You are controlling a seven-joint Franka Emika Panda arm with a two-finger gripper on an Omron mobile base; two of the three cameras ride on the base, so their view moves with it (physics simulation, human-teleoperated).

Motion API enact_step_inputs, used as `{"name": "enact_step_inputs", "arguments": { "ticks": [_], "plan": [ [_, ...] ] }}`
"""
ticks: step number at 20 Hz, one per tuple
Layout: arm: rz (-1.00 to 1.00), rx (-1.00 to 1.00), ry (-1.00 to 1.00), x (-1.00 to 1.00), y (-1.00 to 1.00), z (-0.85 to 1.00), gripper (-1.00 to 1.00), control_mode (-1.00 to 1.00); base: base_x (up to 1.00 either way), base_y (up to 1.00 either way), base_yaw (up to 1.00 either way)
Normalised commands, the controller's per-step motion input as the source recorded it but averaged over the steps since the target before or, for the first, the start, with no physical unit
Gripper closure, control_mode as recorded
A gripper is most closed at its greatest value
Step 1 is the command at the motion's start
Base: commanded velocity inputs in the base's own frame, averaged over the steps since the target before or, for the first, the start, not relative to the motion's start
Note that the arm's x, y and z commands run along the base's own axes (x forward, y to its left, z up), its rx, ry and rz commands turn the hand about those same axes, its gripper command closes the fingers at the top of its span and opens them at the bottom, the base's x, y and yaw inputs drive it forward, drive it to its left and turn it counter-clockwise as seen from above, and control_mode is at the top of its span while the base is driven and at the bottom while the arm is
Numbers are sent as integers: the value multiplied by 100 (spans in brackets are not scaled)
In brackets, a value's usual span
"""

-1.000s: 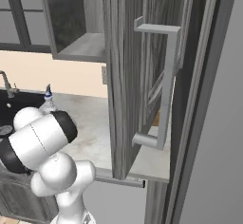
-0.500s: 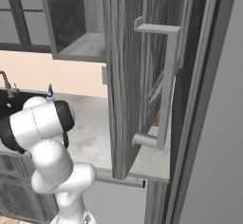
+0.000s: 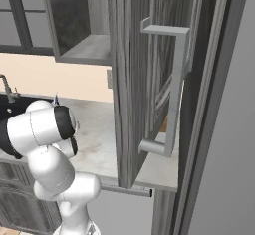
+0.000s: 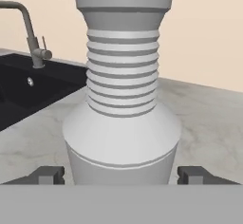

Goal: Pick the sponge and spray from the cabinet and place them on the counter.

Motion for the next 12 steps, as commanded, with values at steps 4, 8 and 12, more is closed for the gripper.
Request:
{"name": "enact_step_inputs", "arguments": {
  "ticks": [4,8,12],
  "plan": [
    [0,-2,1,0,0,-1,-100,-100,0,0,0],
    [0,-3,3,0,0,-3,-100,-100,0,0,0],
    [0,-4,3,-1,0,-4,-100,-100,0,0,0]
  ]
}}
